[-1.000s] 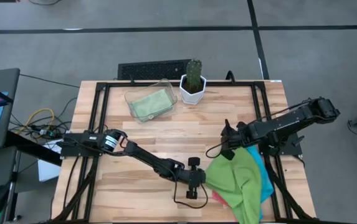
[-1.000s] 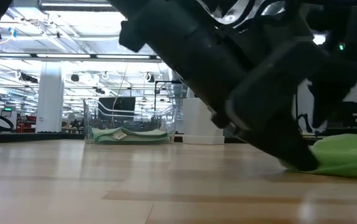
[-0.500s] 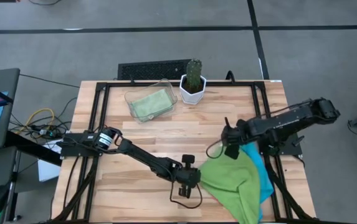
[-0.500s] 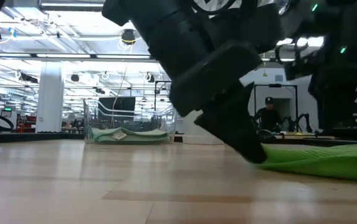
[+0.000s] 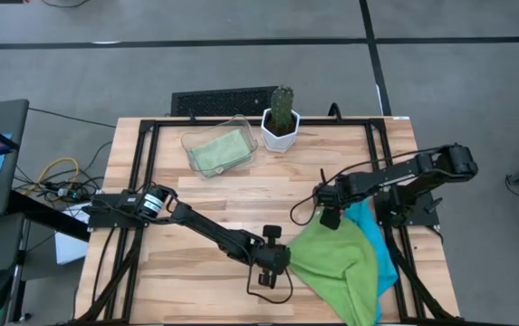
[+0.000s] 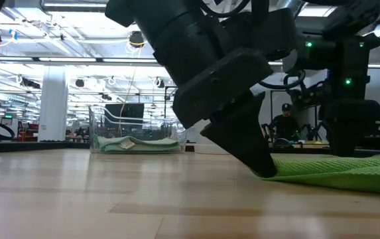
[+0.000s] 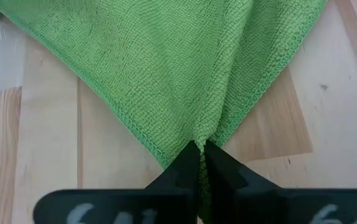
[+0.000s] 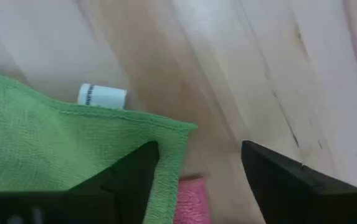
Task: Fold microfiber towels
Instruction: Fold the green microfiber towel
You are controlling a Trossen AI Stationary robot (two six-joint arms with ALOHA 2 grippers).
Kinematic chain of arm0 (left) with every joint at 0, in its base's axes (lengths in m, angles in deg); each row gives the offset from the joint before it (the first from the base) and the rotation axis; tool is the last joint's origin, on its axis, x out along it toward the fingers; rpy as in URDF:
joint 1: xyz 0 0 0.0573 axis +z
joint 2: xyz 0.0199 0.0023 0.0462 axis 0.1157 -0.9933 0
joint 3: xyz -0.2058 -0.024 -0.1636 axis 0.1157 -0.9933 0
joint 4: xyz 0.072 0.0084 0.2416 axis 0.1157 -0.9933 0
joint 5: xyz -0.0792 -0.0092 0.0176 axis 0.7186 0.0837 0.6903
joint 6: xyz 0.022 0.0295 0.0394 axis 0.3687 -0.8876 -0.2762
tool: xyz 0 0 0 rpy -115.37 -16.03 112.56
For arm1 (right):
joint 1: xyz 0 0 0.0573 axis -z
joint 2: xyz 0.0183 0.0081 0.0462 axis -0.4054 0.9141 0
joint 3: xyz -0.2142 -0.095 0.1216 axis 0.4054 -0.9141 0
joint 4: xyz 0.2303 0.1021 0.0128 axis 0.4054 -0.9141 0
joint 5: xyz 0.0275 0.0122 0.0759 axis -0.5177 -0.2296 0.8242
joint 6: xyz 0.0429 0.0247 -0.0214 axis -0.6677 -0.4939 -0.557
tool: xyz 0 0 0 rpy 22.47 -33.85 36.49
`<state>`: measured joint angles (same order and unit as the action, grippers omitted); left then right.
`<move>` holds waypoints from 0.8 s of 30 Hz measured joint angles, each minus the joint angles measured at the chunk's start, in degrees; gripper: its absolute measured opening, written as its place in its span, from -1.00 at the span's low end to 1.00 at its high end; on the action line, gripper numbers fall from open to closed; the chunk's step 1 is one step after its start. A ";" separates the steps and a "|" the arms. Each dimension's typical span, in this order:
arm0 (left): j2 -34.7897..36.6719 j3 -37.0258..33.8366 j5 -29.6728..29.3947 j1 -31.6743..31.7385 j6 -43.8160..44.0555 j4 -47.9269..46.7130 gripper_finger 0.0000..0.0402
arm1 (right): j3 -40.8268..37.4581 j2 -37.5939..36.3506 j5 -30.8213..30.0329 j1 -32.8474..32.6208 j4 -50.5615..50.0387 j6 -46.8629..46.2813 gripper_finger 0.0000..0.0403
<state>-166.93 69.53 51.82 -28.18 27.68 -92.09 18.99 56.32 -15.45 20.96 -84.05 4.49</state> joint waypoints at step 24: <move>16.21 0.12 -17.73 -6.58 5.55 -31.87 -1.00 | 15.86 -9.80 -19.90 -14.51 1.03 -9.22 -0.97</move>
<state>-150.71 69.66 34.09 -34.76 33.23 -123.96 34.85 46.52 -35.35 6.45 -83.02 -4.73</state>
